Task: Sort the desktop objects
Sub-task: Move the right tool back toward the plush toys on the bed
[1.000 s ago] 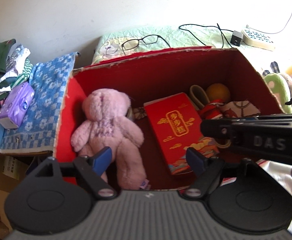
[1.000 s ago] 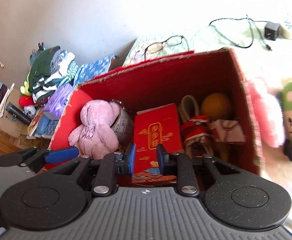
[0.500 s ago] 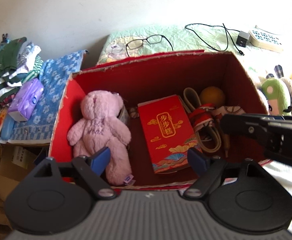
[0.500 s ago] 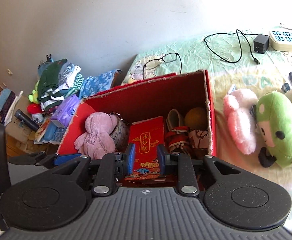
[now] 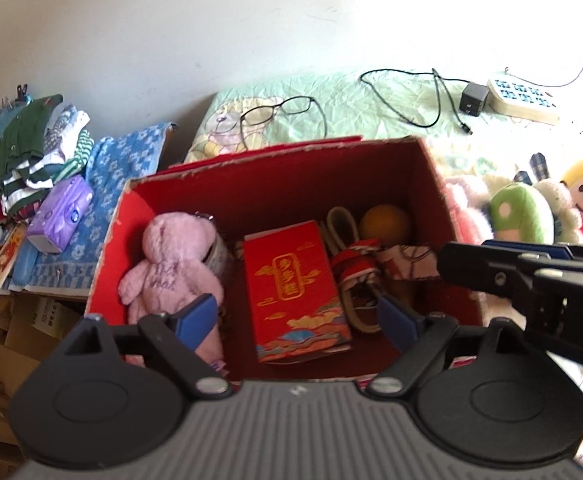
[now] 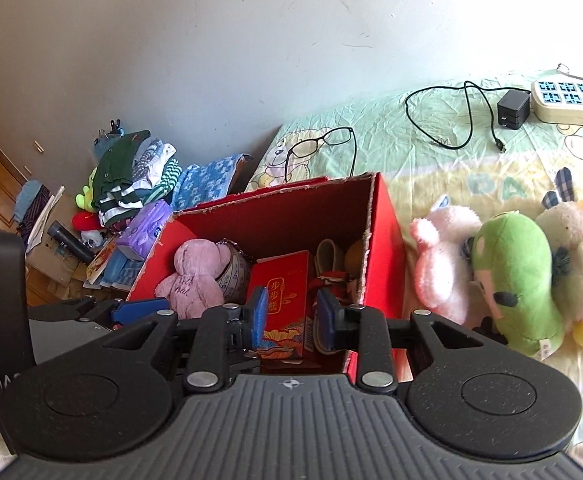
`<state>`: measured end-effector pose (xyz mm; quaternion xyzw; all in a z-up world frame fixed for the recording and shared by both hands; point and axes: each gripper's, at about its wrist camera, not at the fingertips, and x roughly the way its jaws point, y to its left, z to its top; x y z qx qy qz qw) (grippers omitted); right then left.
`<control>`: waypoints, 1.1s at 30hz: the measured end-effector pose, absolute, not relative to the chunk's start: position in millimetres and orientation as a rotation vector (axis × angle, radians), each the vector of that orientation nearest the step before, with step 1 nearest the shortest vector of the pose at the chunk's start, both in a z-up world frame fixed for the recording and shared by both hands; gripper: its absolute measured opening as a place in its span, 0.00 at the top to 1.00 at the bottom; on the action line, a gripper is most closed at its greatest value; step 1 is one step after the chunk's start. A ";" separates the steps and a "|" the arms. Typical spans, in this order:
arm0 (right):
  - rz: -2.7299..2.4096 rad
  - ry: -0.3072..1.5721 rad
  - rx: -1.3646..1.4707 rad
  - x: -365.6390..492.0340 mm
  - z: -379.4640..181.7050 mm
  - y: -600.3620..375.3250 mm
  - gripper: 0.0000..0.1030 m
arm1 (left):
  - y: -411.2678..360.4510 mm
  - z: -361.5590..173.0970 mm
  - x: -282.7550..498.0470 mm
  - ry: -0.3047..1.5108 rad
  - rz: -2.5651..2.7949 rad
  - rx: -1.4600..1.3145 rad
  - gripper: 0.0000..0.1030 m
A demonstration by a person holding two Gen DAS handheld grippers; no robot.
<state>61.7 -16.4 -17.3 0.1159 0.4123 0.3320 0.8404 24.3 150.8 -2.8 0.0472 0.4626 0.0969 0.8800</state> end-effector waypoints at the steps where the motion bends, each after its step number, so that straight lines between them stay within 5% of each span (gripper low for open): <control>1: 0.699 0.868 0.245 62.0 -16.5 -20.2 0.70 | 146.8 -1.3 25.5 0.961 0.200 0.101 0.13; 33: 0.689 0.916 0.325 92.8 -36.7 -117.6 0.70 | 48.9 -11.6 45.8 0.996 0.234 0.126 0.09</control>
